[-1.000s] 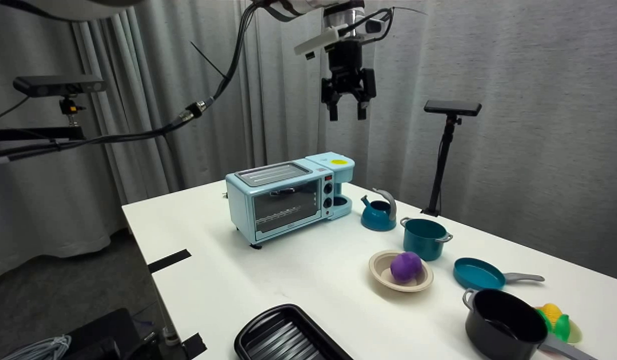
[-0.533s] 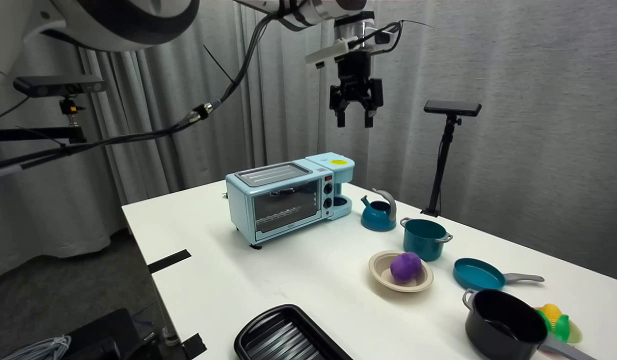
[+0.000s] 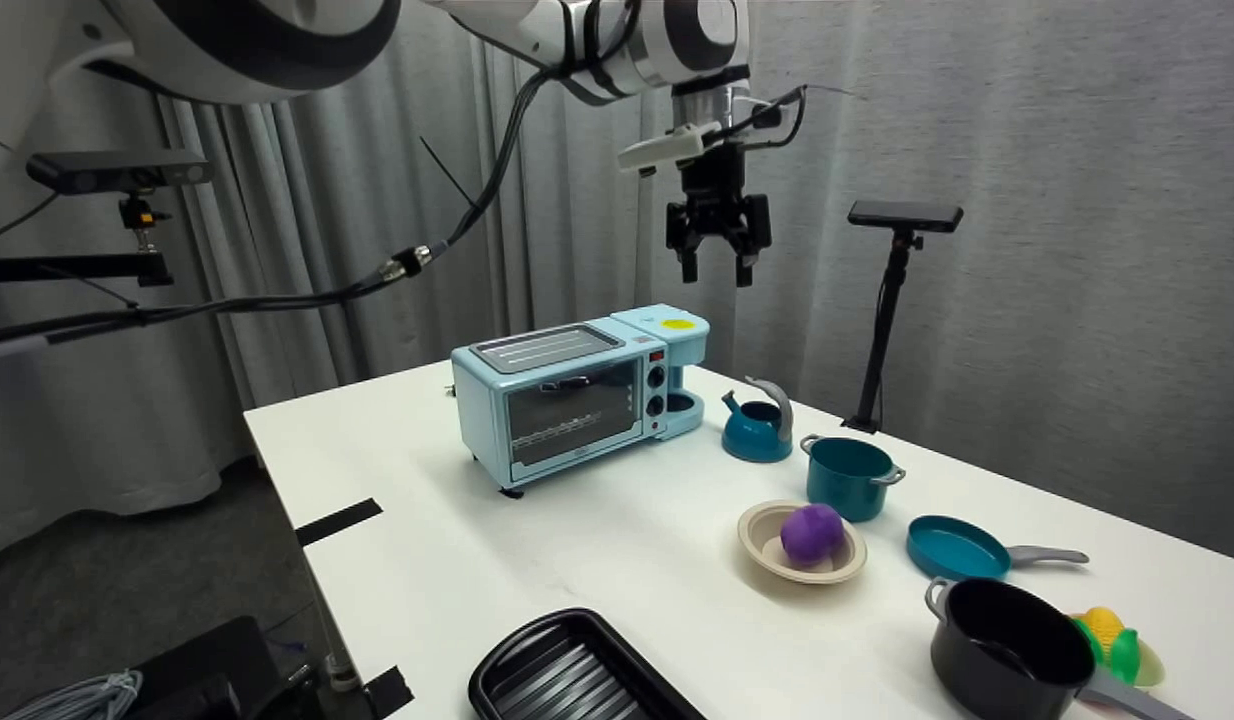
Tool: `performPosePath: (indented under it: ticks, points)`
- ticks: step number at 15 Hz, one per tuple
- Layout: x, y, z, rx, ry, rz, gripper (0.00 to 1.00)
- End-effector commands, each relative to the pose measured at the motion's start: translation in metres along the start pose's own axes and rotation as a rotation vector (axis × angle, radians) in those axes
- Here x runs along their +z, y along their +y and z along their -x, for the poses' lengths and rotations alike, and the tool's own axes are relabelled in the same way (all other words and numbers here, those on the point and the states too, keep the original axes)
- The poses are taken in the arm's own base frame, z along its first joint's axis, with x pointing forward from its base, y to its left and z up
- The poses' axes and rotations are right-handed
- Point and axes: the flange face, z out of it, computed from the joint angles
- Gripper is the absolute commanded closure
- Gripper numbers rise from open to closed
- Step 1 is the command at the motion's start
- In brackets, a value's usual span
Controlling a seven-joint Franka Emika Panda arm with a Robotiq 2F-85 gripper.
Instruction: Pick up the eggplant from the bowl and put it on the table
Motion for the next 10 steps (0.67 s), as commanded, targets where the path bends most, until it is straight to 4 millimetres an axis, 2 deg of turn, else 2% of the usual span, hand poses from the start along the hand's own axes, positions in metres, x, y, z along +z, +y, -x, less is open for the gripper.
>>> performPosePath:
  ticks: [1, 5, 10]
  points:
    - [0.054, -0.001, 0.004, 0.01, 0.007, 0.0, 0.0]
    - [0.123, 0.005, 0.007, 0.05, -0.016, 0.028, 0.0]
    - [0.176, 0.025, 0.002, 0.114, -0.045, 0.069, 0.0]
